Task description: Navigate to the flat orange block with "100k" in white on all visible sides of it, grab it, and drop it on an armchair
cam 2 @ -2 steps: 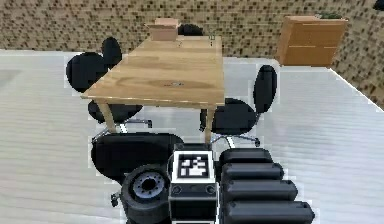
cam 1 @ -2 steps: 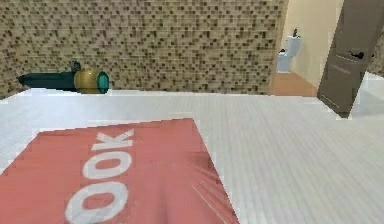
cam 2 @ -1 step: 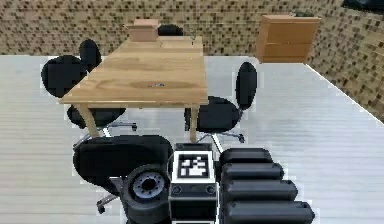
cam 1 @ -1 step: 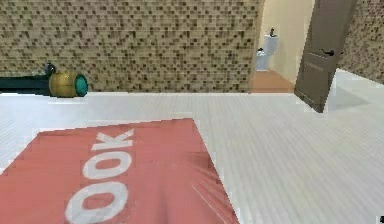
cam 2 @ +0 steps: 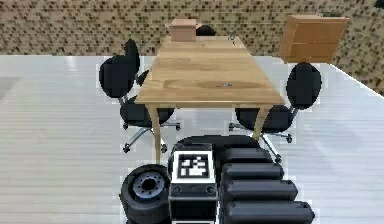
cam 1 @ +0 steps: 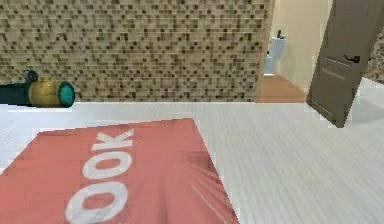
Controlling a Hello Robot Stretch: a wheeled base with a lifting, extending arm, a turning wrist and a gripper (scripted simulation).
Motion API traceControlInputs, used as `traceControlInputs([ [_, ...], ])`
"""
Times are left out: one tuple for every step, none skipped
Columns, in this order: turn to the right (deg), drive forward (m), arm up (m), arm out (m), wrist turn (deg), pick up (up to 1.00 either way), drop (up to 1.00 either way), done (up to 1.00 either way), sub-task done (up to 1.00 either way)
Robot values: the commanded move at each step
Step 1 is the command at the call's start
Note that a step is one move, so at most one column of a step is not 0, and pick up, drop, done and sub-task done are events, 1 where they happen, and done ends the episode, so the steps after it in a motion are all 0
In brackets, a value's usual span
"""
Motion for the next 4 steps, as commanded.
traceControlInputs([
  [45.0,0.00,0.00,0.00,0.0,0.00,0.00,0.00,0.00],
  [0.0,0.35,0.00,0.00,0.0,0.00,0.00,0.00,0.00],
  [-18.0,0.00,0.00,0.00,0.0,0.00,0.00,0.00,0.00],
  [-3.0,0.00,0.00,0.00,0.0,0.00,0.00,0.00,0.00],
])
